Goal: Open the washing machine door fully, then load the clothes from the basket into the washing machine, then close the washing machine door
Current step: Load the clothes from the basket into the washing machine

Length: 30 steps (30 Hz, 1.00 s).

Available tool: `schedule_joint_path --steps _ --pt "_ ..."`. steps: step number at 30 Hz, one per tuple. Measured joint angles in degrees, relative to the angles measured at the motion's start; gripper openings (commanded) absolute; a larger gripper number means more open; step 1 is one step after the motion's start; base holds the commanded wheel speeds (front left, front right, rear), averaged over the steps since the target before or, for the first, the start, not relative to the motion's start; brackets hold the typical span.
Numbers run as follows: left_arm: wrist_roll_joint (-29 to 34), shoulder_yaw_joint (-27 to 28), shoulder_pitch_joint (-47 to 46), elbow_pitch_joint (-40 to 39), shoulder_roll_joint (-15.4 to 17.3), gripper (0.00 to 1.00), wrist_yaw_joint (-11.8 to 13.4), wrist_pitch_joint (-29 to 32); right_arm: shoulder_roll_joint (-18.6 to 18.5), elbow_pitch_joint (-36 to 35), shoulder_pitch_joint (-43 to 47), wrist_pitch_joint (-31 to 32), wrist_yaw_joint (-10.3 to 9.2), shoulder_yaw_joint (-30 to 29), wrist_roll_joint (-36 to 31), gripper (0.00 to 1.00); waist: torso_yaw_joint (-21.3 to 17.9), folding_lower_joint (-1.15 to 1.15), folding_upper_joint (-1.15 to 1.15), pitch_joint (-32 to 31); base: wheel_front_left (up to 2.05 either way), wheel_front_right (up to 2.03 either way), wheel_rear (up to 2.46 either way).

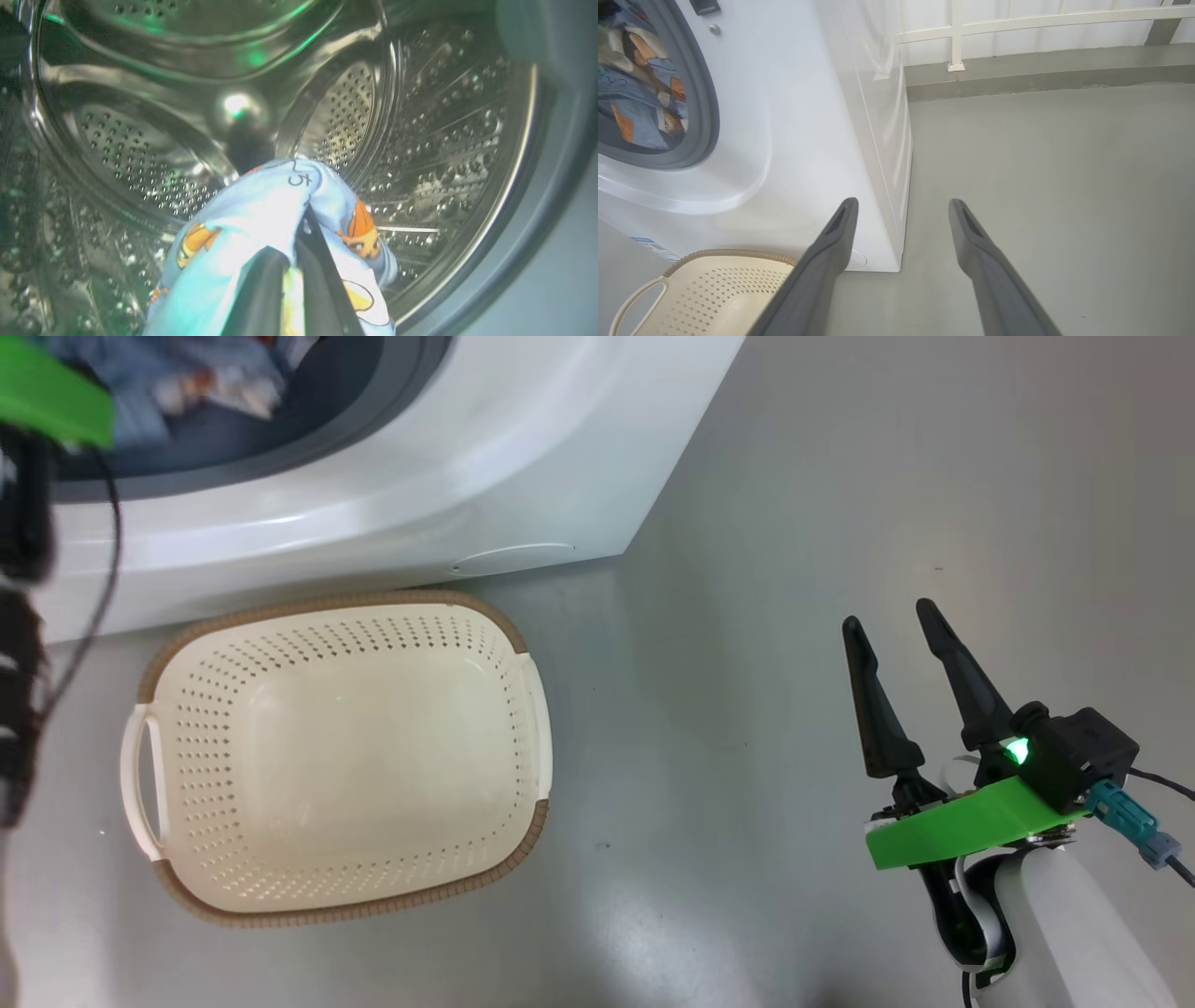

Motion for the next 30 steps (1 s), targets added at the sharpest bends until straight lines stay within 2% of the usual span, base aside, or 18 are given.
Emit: schedule_joint_path --steps 1,2,3,4,7,12,16,22,30 --pt "0.7 1.0 1.0 0.4 -0.6 0.00 -0.1 0.0 0.0 0.0 0.0 0.0 0.00 0.0 0.0 1.00 0.0 0.00 0.00 -0.1 0.00 0.00 0.00" --pt "1.1 1.6 1.6 1.6 -1.1 0.30 -0.1 0.0 0.1 0.1 0.0 0.0 0.00 0.1 0.0 1.00 0.0 0.00 0.00 -0.2 0.00 0.00 0.00" --pt "1.0 1.7 1.8 3.7 -1.8 1.00 -0.3 0.0 0.1 0.2 0.0 0.0 0.00 0.1 0.0 1.00 0.0 0.00 0.00 -0.4 0.00 0.00 0.00" --pt "1.0 0.9 2.2 8.1 -2.9 1.00 -0.5 0.0 0.1 0.4 0.0 0.0 0.00 0.1 0.0 1.00 0.1 0.00 0.00 -0.7 0.00 0.00 0.00" --pt "0.3 -0.5 2.1 13.1 -4.2 1.00 -0.6 1.6 0.1 0.6 0.0 0.0 0.00 0.1 0.0 1.00 0.2 0.00 0.00 -1.1 0.00 0.00 0.00" --pt "-1.9 -2.8 1.8 16.7 -5.3 1.00 -1.0 6.1 0.0 0.8 0.0 0.0 0.00 0.2 0.0 1.00 0.3 0.00 0.00 -1.6 0.00 0.00 0.00" --pt "-3.3 -4.7 0.9 17.2 -5.4 1.00 -1.0 6.8 0.0 1.3 0.0 0.0 0.00 0.4 0.0 1.00 0.5 0.00 0.00 -2.2 0.00 0.00 0.00" --pt "-5.6 -7.5 0.6 15.4 -4.6 1.00 -1.0 2.5 -0.1 1.5 0.0 0.0 0.00 0.5 0.0 1.00 0.6 0.00 0.00 -2.9 0.00 0.00 0.00" --pt "-9.5 -12.0 1.3 14.8 -3.7 1.00 -1.0 1.9 -0.2 2.3 0.0 0.0 0.00 0.7 0.2 1.00 0.6 -0.01 0.00 -4.6 0.00 0.00 0.00"
